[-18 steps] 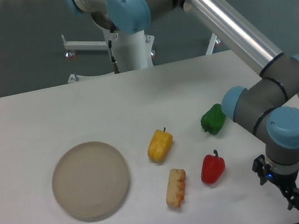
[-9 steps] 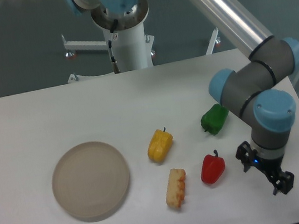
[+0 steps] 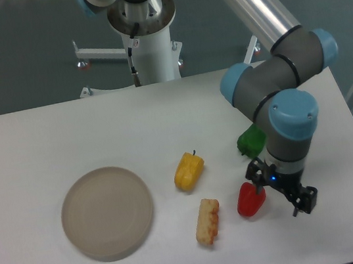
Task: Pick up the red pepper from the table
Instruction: 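Move the open gripper over the red pepper, then lower the gripper around the red pepper and close on it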
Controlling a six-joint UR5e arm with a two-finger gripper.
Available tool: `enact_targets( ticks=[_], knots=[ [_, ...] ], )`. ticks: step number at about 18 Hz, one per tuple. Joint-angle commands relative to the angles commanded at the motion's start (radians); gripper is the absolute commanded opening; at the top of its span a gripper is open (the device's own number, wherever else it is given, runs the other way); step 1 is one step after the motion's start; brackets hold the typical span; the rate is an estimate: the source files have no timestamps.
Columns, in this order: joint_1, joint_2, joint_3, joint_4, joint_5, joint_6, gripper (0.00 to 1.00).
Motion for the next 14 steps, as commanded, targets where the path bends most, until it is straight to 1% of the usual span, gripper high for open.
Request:
enact_targets(
  ticks=[2,3,4,6,11,14],
  knots=[
    [-0.005,0.009,-0.026,0.011,0.011,0.011,1.0],
    [-0.009,0.012,-0.028,0.009,0.023,0.009,1.0],
    [-0.014,0.017,-0.034,0.008,0.06,0.009,1.0],
    [-0.029,0.017,-0.042,0.009,0.098,0.011,1.0],
    [-0.046,0.006,-0.057,0.022,0.101,0.005,1.0],
    [-0.046,0.002,-0.069,0.032,0.14,0.011,1.0]
  ],
)
